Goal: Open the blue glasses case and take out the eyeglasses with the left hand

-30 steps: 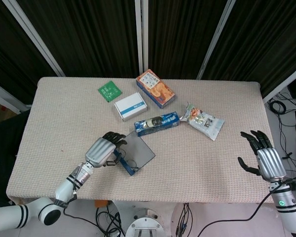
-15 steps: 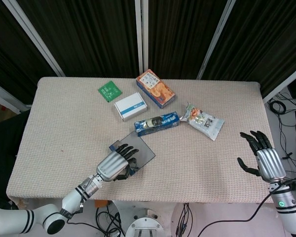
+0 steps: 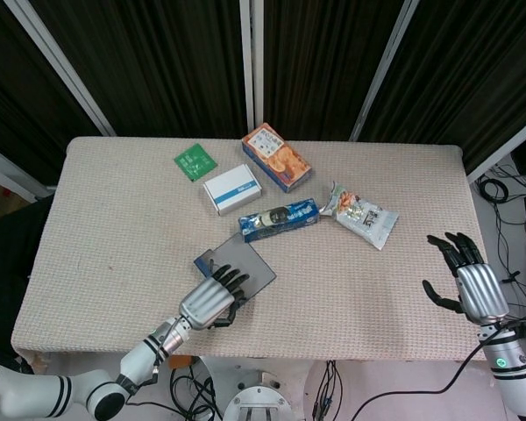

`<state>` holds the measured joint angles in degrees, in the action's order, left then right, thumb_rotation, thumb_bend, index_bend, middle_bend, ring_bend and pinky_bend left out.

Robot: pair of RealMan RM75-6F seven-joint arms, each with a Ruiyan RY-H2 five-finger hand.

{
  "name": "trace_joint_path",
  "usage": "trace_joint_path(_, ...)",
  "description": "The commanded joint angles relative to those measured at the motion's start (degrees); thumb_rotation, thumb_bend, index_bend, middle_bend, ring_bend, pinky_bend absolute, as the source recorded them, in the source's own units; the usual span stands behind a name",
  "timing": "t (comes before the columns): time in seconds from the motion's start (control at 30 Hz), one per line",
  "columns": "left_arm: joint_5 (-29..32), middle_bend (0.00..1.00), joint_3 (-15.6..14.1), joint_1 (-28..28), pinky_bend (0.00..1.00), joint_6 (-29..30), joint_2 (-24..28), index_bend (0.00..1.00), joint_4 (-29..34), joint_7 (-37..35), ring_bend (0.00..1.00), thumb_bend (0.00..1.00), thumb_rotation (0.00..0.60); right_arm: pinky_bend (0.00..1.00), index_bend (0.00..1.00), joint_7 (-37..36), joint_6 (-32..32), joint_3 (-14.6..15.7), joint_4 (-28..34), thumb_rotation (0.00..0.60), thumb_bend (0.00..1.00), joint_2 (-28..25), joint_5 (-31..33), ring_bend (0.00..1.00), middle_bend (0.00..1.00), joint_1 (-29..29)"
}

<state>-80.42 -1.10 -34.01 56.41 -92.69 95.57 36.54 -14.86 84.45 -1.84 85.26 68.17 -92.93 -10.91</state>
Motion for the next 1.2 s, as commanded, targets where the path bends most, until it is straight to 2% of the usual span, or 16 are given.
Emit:
trace_joint_path(0.03,0.73,0.09,-0.53,0.67,0.12,0.93,0.88,0.41,0.83,1.18,0.09,0.77,0.0,0.11,0.13,-0.1,-0.02,0.03,-0.09,0.6,0.3,0.03,-0.01,0.07,0.22,0.01)
trace_joint_path(0.37,5.96,0.09,-2.7,3.43,0.12,3.33,6.6,0.45,2.85,4.9,0.09,0.77,0.0,0.11,0.13,-0.07,0.38,-0.02,0.06,0.6,0.3,0.11,-0.4,0.07,0.22,0.01)
trace_joint_path(0.63,8.08,0.09,-1.29,4.84,0.12,6.56,9.06,0.45,0.54,4.55,0.09,0.77,0.0,0.11,0.13,0.43,0.12,0.05,0.53,0.6,0.3,0.16,-0.46,0.07,0.22,-0.11)
trace_joint_path(0.8,11.16,0.09,-0.07,4.39,0.12,6.27,10.11,0.45,-1.93,6.74,0.09,0.77,0.0,0.11,0.13,0.7,0.46,0.01,0.87,0.6,0.3,-0.03,-0.45,0.07,0.22,0.07)
trace_joint_path(0.93,13.92,0.09,1.7,4.18,0.12,6.67,10.49,0.45,-3.16,6.89,0.09,0.77,0.0,0.11,0.13,0.72,0.77,0.05,1.0,0.6,0.3,-0.2,-0.37,0.07,0.22,0.34)
trace_joint_path(1.07,14.43,0.09,5.36,4.67,0.12,9.94,9.95,0.44,-4.54,2.16,0.09,0.77,0.0,0.11,0.13,0.44,0.97,0.12,0.78,0.6,0.3,-0.11,-0.22,0.07,0.22,0.61)
trace_joint_path(1.2,17.02,0.09,9.04,3.79,0.12,8.75,8.96,0.43,-6.3,-3.56,0.09,0.77,0.0,0.11,0.13,0.44,0.92,0.09,0.85,0.6,0.3,-0.16,-0.25,0.07,0.22,0.58)
